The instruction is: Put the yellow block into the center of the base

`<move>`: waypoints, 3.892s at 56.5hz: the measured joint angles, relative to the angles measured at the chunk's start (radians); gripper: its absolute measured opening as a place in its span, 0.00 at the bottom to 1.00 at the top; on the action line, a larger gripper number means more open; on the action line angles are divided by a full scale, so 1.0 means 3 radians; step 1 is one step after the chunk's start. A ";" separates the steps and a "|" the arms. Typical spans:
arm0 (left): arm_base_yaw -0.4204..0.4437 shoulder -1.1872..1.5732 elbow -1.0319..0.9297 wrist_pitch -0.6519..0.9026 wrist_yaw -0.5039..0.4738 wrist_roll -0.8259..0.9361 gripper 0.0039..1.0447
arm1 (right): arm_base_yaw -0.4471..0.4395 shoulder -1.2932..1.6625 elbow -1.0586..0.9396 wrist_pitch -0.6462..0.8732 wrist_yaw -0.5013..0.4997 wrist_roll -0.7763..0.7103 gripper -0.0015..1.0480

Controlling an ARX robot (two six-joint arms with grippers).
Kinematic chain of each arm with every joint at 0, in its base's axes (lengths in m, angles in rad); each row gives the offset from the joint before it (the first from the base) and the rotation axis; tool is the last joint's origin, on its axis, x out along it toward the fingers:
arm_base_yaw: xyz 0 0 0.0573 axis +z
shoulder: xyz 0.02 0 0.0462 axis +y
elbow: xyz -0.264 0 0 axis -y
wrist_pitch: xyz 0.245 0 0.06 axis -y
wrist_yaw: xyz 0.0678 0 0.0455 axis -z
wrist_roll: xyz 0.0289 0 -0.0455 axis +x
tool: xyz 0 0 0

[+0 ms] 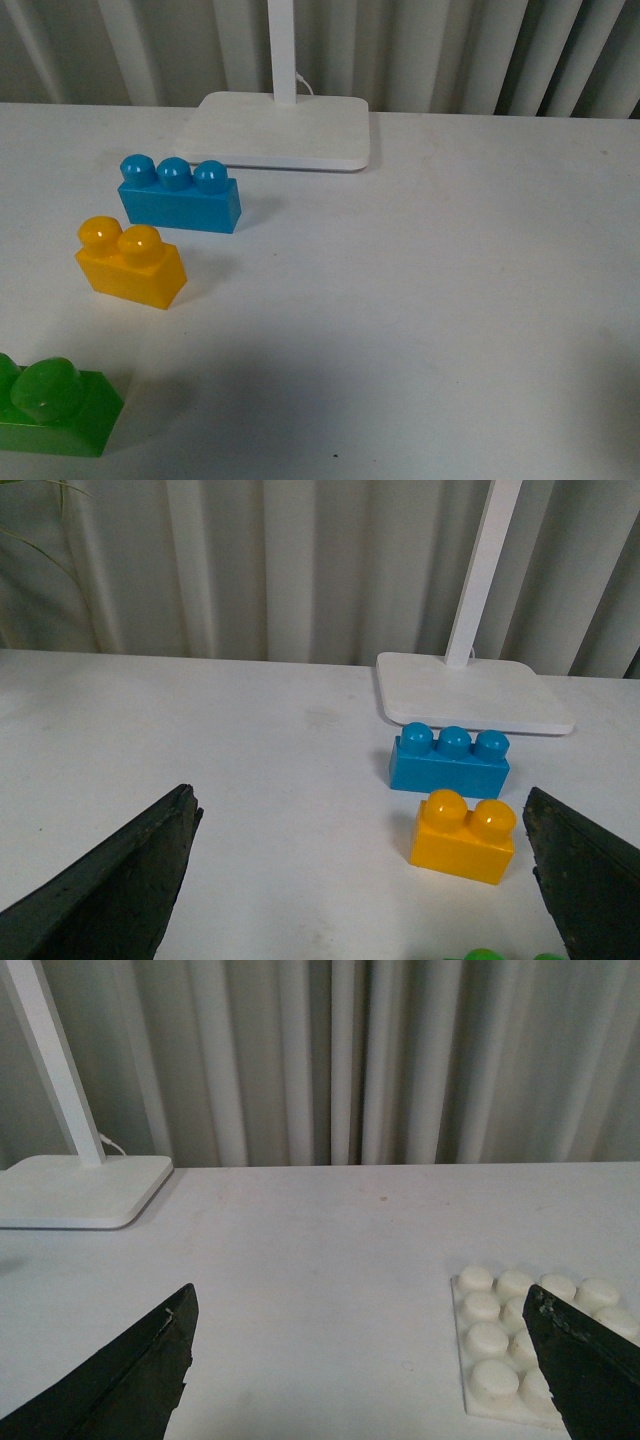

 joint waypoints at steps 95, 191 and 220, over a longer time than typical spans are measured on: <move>0.0000 0.0000 0.0000 0.0000 0.0000 0.0000 0.94 | -0.1347 0.4667 0.1820 0.0655 -0.0750 -0.1081 0.91; 0.0000 0.0000 0.0000 0.0000 0.0000 0.0000 0.94 | -0.1122 0.5456 0.2186 0.0342 -0.0855 -0.0685 0.91; 0.0000 0.0000 0.0000 0.0000 0.0000 0.0000 0.94 | 0.0632 0.5151 0.1881 0.0394 -0.0022 0.0604 0.91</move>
